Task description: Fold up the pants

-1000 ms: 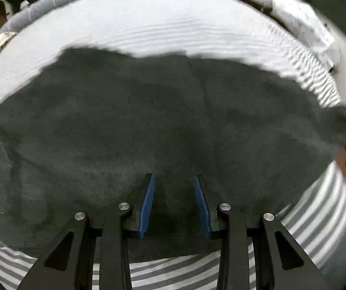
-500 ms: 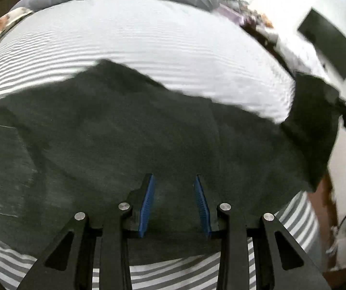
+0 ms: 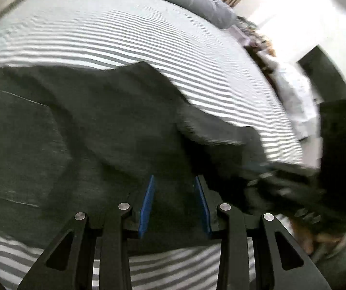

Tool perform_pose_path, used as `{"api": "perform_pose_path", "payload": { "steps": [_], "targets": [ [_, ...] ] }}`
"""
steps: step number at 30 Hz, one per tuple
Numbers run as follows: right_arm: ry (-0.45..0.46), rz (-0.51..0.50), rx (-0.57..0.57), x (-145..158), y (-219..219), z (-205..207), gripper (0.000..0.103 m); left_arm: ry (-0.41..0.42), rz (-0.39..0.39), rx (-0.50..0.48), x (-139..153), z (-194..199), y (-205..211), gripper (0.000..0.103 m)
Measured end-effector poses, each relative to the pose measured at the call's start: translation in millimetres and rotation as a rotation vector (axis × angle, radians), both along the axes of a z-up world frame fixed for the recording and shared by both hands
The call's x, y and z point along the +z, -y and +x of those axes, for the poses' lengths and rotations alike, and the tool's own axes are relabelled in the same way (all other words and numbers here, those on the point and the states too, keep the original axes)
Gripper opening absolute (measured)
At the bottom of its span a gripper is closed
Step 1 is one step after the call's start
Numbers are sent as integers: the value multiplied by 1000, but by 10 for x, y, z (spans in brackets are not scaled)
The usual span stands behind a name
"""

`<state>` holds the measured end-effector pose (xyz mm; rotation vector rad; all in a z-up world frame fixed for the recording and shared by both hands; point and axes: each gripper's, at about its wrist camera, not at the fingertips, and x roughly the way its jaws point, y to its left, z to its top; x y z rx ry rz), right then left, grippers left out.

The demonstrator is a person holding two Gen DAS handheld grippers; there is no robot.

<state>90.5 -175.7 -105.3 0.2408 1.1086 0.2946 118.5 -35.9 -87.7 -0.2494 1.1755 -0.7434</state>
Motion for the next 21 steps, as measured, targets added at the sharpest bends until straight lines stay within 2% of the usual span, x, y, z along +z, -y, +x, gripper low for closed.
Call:
{"api": "perform_pose_path", "payload": {
  "steps": [5,11,21],
  "targets": [
    [-22,10,19,-114,15,9,7,-87,-115,-31,-9,108,15,37],
    [-38,8,36,-248,15,-1,8,-197,-148,-13,-172,211,-18,38],
    [41,2,87,-160,27,-195,8,-305,-202,-84,-224,270,234,44]
  ]
}}
